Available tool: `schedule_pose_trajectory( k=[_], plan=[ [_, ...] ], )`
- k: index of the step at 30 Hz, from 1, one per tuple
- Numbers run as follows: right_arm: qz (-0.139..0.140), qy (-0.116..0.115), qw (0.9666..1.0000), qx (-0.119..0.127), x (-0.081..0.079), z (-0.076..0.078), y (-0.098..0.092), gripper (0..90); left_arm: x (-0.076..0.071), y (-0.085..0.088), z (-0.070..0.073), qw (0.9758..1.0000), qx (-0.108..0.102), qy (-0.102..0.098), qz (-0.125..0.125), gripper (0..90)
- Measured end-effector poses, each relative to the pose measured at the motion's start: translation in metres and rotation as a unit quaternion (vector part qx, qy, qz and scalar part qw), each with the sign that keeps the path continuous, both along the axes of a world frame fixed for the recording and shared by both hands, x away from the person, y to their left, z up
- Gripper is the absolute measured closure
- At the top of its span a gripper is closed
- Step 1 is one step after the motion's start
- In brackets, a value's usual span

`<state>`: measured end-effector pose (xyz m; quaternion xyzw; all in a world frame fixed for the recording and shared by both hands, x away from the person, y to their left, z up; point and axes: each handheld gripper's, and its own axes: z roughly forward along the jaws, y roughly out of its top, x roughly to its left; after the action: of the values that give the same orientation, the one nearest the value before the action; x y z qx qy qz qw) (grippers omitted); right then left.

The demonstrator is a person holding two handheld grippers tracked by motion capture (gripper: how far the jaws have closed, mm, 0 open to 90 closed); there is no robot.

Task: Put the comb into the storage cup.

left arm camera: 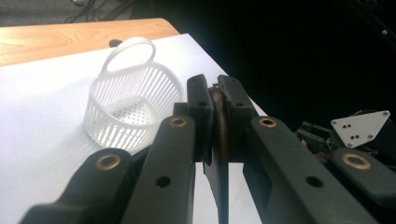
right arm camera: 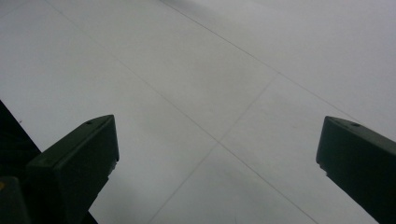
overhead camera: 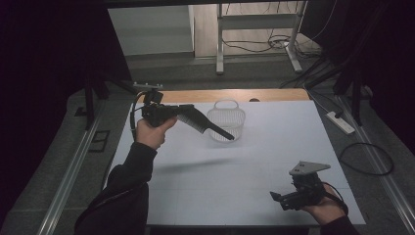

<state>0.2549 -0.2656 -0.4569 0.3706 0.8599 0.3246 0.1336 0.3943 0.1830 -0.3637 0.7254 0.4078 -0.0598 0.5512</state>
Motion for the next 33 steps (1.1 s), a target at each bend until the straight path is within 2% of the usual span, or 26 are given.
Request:
schedule_pose_trajectory(
  k=[3,6,13,23,33],
  plan=[
    [-0.012,0.003,0.9999,-0.002,-0.002,0.0,-0.006,0.0,0.003,0.002,0.002,1.0,0.001,0.0,0.004,83.7],
    [-0.028,0.004,0.9996,0.01,-0.003,0.002,-0.01,0.0,0.005,0.002,0.004,1.0,0.001,0.001,0.005,83.7],
    [-0.045,0.001,0.999,0.002,-0.008,0.007,-0.018,0.0,0.01,0.002,0.011,0.9999,0.005,-0.001,0.012,83.7],
    [-0.075,0.002,0.9972,0.004,-0.02,0.012,-0.037,0.0,0.018,0.0,0.019,0.9997,0.01,-0.004,0.021,83.6],
    [-0.081,0.002,0.9967,0.006,-0.027,0.014,-0.043,0.2,0.028,0.0,0.02,0.9991,0.016,-0.005,0.039,83.7]
  ],
)
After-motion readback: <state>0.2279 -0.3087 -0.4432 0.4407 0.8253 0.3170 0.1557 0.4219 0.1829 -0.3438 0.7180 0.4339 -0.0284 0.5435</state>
